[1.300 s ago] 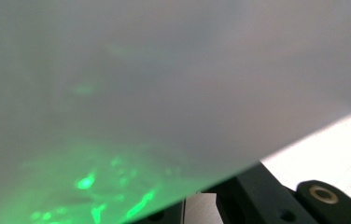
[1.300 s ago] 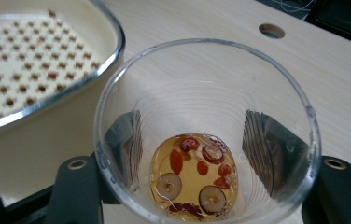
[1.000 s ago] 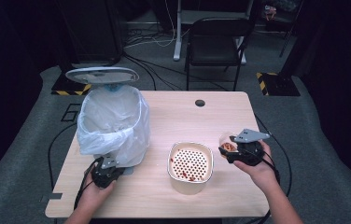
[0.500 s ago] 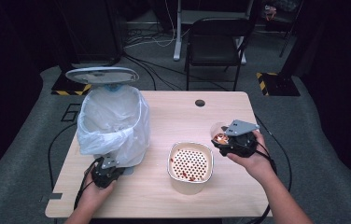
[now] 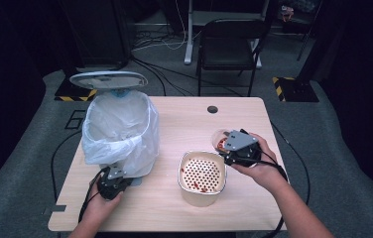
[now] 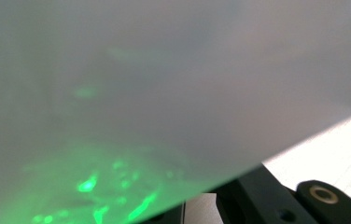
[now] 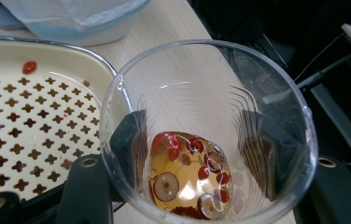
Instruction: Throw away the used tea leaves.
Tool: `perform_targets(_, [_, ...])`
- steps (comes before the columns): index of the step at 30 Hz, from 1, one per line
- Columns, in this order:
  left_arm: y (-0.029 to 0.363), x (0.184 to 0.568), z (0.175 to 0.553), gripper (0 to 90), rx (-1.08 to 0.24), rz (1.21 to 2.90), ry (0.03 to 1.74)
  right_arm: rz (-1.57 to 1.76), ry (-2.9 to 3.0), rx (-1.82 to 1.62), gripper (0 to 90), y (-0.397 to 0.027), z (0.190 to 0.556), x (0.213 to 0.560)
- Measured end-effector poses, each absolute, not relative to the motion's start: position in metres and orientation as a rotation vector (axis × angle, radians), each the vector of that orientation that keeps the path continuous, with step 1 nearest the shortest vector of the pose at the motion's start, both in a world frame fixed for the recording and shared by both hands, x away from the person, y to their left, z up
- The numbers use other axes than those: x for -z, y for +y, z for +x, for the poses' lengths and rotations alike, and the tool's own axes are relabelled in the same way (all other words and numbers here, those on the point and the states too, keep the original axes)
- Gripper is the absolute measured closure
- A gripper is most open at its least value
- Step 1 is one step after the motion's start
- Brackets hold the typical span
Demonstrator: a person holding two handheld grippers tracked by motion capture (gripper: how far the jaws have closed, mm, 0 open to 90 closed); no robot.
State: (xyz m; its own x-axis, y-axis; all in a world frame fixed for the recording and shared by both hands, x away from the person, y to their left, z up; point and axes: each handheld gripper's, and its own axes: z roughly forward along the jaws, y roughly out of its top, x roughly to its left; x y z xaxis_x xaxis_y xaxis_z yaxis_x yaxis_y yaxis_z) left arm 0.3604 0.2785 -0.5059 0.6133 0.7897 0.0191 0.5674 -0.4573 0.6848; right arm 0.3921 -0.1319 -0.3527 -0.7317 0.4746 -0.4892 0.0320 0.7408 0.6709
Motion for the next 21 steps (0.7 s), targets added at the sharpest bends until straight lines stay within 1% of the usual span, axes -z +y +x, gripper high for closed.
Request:
perform_targets(16, [0.278,0.506,0.36,90.0,-0.434,2.177,1.075,0.107,2.312,-0.782,44.4,-0.112,0.391,0.354])
perform_targets(18, [0.28,0.505,0.361,90.0,-0.445,2.219,1.047,0.081,2.291,-0.756,44.1,-0.111,0.392,0.354])
perform_targets(21, [0.28,0.505,0.361,90.0,-0.439,2.212,1.055,0.057,2.264,-0.739,44.1,-0.109,0.392,0.356])
